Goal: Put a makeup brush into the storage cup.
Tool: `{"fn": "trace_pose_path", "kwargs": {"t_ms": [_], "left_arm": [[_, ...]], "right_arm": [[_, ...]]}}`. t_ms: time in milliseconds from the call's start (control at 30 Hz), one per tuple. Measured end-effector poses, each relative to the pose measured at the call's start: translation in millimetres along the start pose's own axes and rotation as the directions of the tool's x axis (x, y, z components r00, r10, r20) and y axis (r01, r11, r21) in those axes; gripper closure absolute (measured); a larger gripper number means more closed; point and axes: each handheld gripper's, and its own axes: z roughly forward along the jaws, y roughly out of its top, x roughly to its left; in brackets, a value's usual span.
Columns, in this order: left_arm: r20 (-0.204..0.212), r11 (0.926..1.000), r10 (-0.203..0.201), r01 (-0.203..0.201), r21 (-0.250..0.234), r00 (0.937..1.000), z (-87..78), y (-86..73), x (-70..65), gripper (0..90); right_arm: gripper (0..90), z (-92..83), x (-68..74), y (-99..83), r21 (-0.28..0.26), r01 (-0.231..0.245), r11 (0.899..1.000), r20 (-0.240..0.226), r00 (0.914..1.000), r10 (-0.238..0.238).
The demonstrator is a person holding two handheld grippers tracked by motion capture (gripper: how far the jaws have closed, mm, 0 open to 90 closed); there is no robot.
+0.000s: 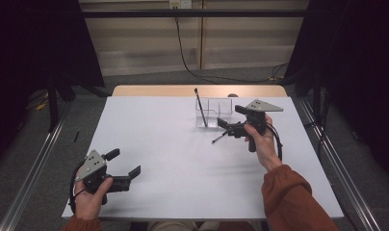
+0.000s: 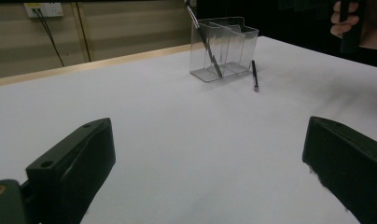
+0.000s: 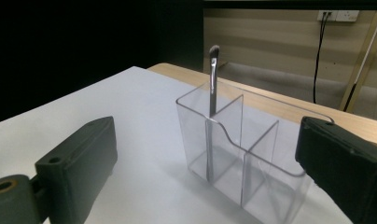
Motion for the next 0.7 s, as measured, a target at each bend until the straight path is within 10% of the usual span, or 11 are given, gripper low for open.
{"fn": "trace_pose_path", "kwargs": {"t_ms": [700], "left_arm": [[-0.016,0.9999,0.005,-0.005,-0.015,0.9999,-2.3,0.1,-0.2,2.5]], "right_arm": [[2.4,-57.6,9.4,-23.2,-0.016,0.019,1.000,0.026,0.9995,-0.019]]}}
